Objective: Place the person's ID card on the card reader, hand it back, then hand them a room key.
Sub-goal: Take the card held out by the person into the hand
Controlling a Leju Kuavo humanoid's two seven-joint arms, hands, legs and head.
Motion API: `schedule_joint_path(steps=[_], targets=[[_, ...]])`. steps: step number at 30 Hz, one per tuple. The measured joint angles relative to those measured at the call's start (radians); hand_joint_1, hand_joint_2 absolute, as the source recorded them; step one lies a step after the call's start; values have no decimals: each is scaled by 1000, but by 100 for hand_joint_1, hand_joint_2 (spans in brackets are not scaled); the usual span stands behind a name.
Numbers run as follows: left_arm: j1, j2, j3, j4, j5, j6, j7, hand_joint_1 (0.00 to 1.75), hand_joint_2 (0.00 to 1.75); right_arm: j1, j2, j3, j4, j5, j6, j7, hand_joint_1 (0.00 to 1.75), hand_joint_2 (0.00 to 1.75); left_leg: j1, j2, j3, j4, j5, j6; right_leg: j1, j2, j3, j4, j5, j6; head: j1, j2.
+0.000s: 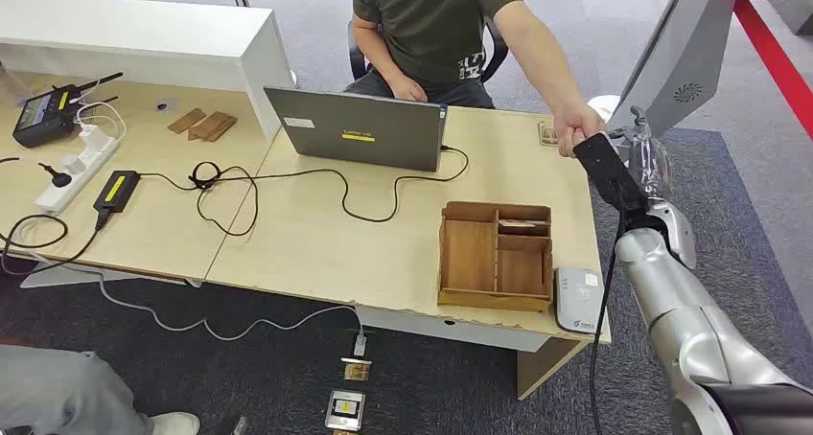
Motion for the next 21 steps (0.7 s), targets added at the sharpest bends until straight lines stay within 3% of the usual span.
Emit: schedule_joint_path(steps=[21], targets=[[0,-1,0,0,2,9,8,0,0,6,-18,33,0,5,-11,2,175,175,0,0,0,0,0,0,0,0,0,0,0,0,0,0]])
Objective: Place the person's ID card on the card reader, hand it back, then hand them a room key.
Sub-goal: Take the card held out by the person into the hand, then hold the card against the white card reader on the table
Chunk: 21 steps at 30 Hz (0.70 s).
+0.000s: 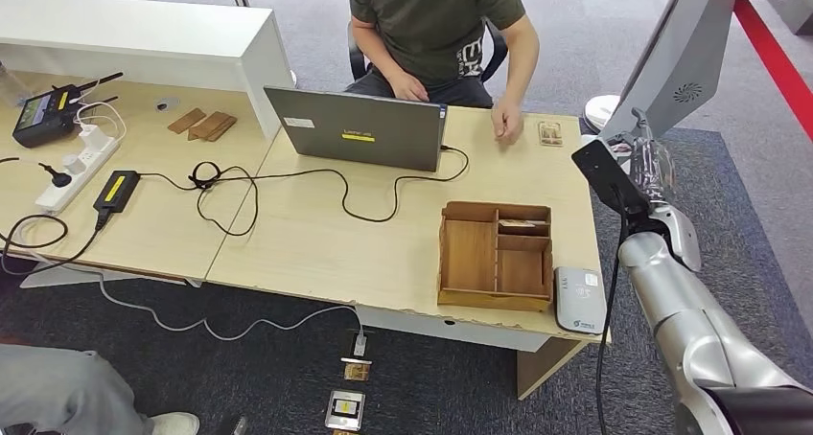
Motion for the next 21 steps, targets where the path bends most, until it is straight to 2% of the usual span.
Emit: schedule_joint_path(steps=[5,10,15,18,21], targets=[[0,0,0,0,11,4,2,0,0,12,-9,13,0,22,-12,19,175,175,0,0,0,0,0,0,0,0,0,0,0,0,0,0],[3,0,0,0,27,11,22,0,0,65,-64,26,3,32,-28,42,175,175,0,-1,0,0,0,0,0,-1,0,-1,0,0,0,0],[4,2,3,0,43,30,35,0,0,86,-137,28,4,-28,-81,-47,175,175,-1,-1,0,0,-1,1,-1,0,0,-1,0,1,0,0],[4,6,5,0,50,34,36,0,0,87,-169,28,-6,-87,-77,-119,175,175,-1,-1,0,0,-1,1,-1,0,0,-1,0,1,0,0],[3,14,8,0,52,29,43,0,0,95,-189,28,-35,-148,-56,-151,175,175,-1,0,0,0,-1,1,-1,0,0,-1,0,1,0,0]])
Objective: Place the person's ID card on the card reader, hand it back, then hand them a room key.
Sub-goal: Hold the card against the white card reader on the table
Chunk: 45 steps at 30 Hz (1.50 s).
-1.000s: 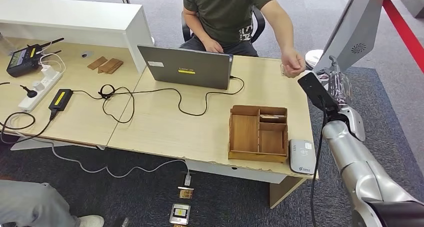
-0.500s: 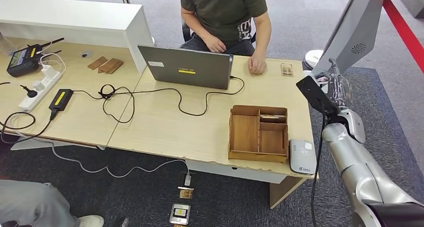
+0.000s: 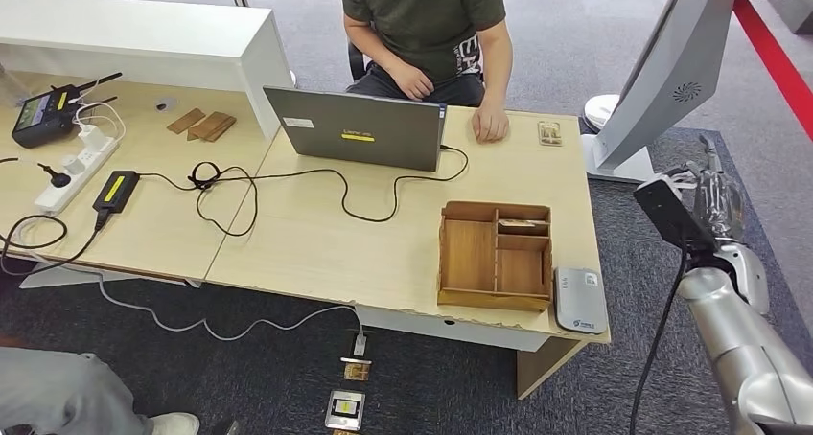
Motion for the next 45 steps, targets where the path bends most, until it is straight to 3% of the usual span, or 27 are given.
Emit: schedule_joint_path(steps=[4,10,14,30,45], targets=[[0,12,1,0,0,-13,3,0,0,39,-19,4,-75,-82,36,11,175,175,1,0,0,0,0,0,1,0,0,0,0,0,0,0],[-1,32,2,0,1,-15,0,0,0,149,-50,69,-270,-193,53,106,175,175,1,0,0,0,0,0,1,0,0,0,0,0,0,0],[-4,41,2,0,1,-9,5,0,0,195,-52,124,-332,-242,37,97,175,175,1,0,0,0,0,0,1,0,0,0,0,0,0,0],[-3,50,2,0,1,-6,3,0,0,220,-60,233,-350,-286,18,59,175,175,1,1,0,0,0,0,1,0,0,0,0,0,0,0],[-3,59,2,0,2,-7,22,0,0,318,-164,278,-333,-322,34,111,175,175,0,0,-1,0,0,0,1,0,0,0,0,0,0,0]])
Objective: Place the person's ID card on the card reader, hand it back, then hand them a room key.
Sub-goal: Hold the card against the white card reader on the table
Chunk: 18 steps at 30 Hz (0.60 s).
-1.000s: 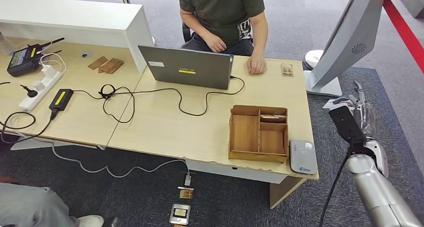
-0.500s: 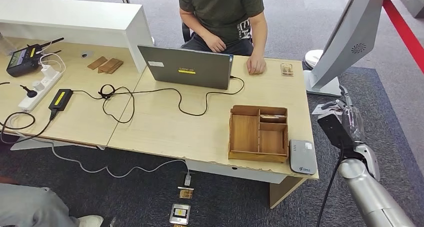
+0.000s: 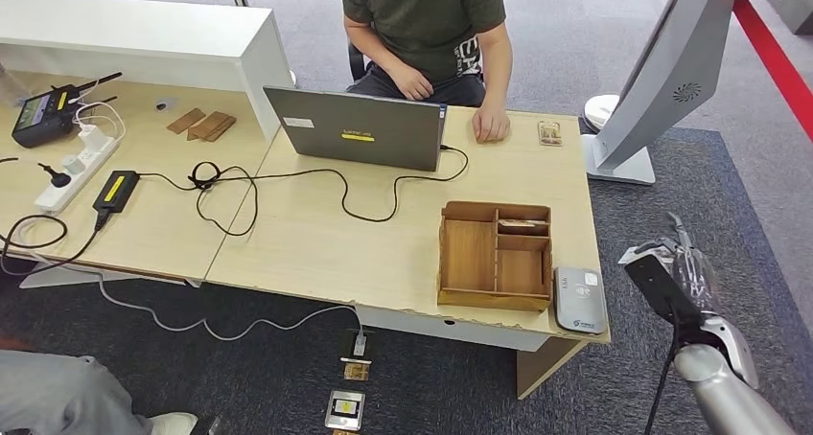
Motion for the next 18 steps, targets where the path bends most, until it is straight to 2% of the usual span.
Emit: schedule_joint_path(steps=[5,12,18], targets=[[0,0,0,0,-2,-4,0,0,0,0,-8,15,17,0,-2,-4,175,175,0,0,0,0,0,0,0,0,0,0,0,0,0,0],[-1,-1,1,0,0,2,11,0,0,-13,-7,31,151,-3,-4,-50,175,175,0,0,0,0,0,0,0,0,0,0,0,0,0,0],[-2,-4,3,0,0,5,12,0,0,-13,8,40,204,2,-4,-79,175,175,0,0,0,0,0,0,0,0,0,0,0,0,0,0]])
